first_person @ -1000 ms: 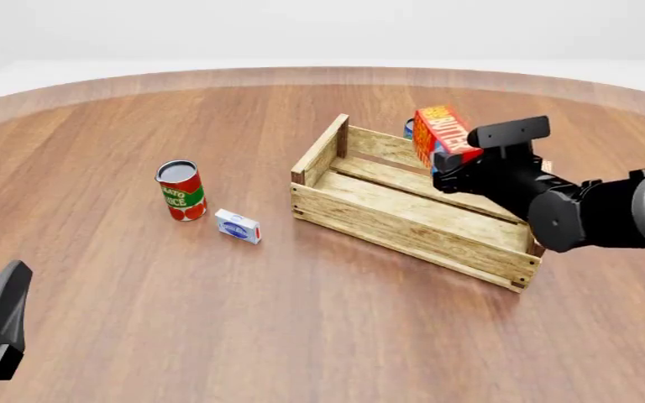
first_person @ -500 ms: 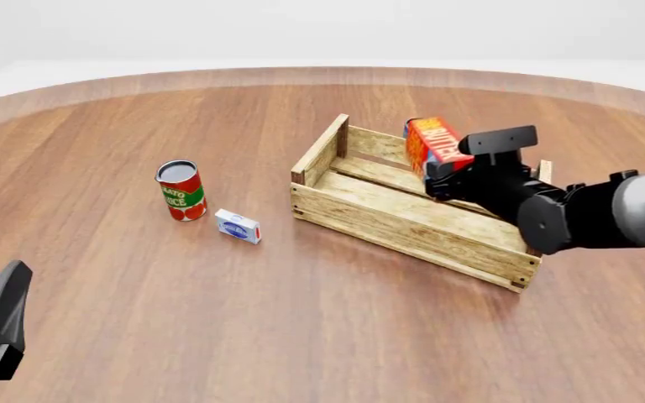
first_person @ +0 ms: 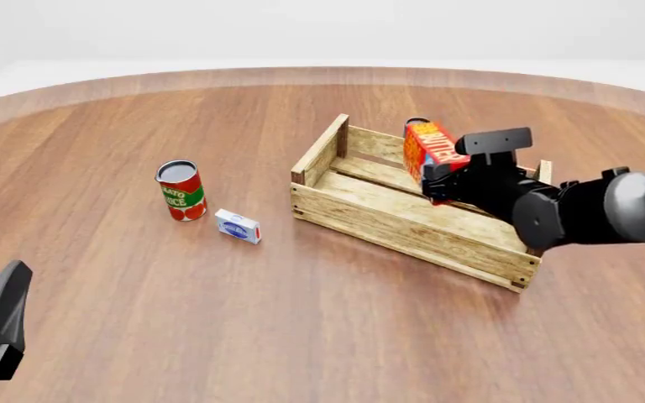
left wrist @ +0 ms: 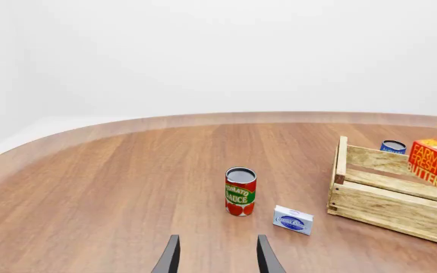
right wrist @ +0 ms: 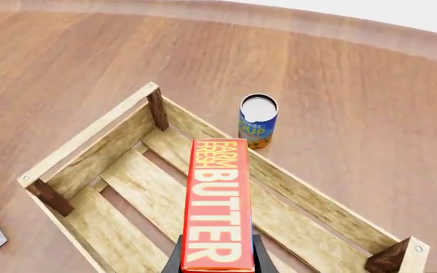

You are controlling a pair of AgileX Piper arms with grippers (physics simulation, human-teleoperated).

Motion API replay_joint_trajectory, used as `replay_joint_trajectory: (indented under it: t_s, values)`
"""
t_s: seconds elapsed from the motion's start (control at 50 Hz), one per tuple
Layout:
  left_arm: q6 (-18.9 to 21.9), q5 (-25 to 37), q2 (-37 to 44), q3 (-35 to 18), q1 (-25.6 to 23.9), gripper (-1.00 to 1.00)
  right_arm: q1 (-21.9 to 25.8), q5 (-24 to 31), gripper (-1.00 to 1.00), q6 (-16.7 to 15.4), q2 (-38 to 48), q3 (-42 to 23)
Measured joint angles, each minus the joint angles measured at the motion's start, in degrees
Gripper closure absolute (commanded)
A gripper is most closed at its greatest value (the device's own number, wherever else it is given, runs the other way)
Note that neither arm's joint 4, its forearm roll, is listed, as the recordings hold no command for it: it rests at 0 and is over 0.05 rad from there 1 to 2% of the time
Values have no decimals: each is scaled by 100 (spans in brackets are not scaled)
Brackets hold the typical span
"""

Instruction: Pick up the butter and put it in the tray.

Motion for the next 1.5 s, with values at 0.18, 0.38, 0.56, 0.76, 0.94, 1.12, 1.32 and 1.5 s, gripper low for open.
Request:
replay_joint_trajectory:
  t_s: [0.18, 0.38, 0.56, 0.76, 0.94, 1.12, 1.32, 1.5]
  values:
    - [0, 0, 0, 0, 0, -100, 6, 88, 100, 45, 48, -60]
    - [0, 0, 0, 0, 0, -100, 3, 175, 100, 80, 94, -117]
    - [0, 0, 0, 0, 0, -100, -11, 225, 100, 100, 138, -149]
    - [0, 0, 0, 0, 0, -100, -44, 254, 100, 103, 188, -148]
    - [0, 0, 0, 0, 0, -100, -54, 255, 100, 118, 226, -126]
    - [0, 0, 0, 0, 0, -100, -58, 242, 100, 137, 260, -102]
    - [0, 0, 0, 0, 0, -100, -76, 231, 100, 157, 285, -82]
    - [0, 0, 0, 0, 0, -100, -93, 216, 100, 175, 303, -65]
